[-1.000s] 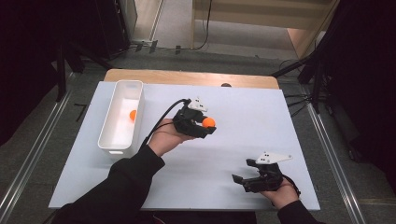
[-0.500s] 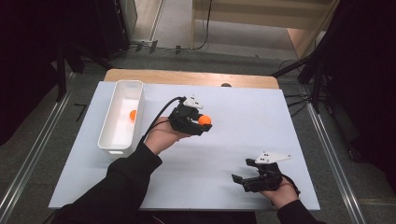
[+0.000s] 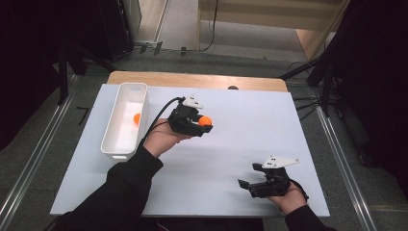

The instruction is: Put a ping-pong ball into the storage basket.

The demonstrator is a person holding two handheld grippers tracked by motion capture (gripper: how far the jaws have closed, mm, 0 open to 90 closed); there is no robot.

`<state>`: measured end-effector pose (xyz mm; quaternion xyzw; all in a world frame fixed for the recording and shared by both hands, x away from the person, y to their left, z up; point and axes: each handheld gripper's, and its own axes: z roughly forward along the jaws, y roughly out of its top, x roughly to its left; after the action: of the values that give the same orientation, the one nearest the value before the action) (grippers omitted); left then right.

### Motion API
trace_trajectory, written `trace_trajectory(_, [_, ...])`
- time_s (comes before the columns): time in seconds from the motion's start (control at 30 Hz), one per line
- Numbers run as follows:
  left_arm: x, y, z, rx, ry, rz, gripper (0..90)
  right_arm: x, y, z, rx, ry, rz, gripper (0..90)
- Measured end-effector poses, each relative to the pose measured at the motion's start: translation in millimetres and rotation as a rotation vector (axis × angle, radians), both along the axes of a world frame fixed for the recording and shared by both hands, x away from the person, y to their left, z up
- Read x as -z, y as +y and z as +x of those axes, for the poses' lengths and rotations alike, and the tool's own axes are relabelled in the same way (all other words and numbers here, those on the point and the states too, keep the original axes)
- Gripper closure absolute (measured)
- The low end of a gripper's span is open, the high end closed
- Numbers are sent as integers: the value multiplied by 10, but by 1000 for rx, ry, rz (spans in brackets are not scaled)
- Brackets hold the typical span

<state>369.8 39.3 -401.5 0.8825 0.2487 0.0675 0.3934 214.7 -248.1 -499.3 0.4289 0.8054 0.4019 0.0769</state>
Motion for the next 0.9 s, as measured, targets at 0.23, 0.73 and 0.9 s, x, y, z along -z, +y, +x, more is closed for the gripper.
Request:
trace_trajectory(0.23, [-5, 61, 45, -23, 5, -6, 499, 0, 6, 3, -3, 3, 0, 116])
trace_trajectory(0.73, [-48, 226, 141, -79, -10, 6, 499, 3, 10, 10, -7, -2, 2, 116])
trace_trajectory(0.9, [-60, 293, 178, -102, -12, 9, 499, 3, 11, 12, -6, -1, 2, 116])
